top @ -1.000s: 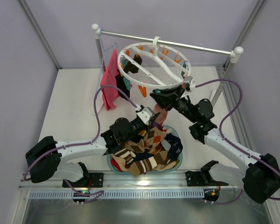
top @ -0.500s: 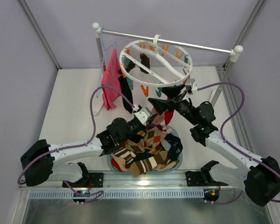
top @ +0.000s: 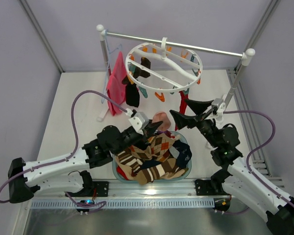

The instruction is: Remove the socks clipped to the hanger

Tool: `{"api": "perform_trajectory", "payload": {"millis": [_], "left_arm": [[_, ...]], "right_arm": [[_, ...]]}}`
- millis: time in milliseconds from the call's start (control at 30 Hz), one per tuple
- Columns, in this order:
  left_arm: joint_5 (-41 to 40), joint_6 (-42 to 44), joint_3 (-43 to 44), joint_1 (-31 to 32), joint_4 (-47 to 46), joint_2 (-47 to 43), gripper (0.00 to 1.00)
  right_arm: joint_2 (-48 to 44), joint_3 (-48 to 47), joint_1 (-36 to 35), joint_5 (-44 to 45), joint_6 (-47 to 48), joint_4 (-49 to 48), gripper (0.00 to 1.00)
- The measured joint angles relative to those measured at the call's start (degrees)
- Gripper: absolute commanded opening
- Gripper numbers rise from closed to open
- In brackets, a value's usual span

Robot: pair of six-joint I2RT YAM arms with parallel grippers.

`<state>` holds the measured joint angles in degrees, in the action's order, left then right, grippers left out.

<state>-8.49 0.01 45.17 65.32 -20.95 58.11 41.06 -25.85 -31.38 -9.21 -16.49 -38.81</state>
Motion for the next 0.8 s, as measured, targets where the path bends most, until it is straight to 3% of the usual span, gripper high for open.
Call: {"api": "perform_trajectory", "payload": {"millis": [200,333,567,667,800], "left_arm": [[-4.31,-1.57,-0.02,8.85,3.04,-1.60,0.00],[-7.61,-3.52,-5.90,10.88,-0.44,-0.22,0.00],[-15.23,-8.15,-19.37,11.63,-11.32,14.75,0.00],[-16.94,-9.81,-19.85,12.37,-18.53,18.27,0.00],[-20.57,-10.12,-17.92,14.49,-21.40,22.62,0.00]], "right_arm": [[-7.26,0.83,0.00,5.57,1.36,6.64,1.00],[-11.85,3.06,0.00,8.94,1.66,8.87,1.00],[-17.81,4.85,0.00,12.68,1.97,12.52,1.00],[-19.10,4.87,0.00,13.73,2.05,13.25,1.00],[-19.87,4.94,0.00,14.64,2.34,13.68,1.00]]}}
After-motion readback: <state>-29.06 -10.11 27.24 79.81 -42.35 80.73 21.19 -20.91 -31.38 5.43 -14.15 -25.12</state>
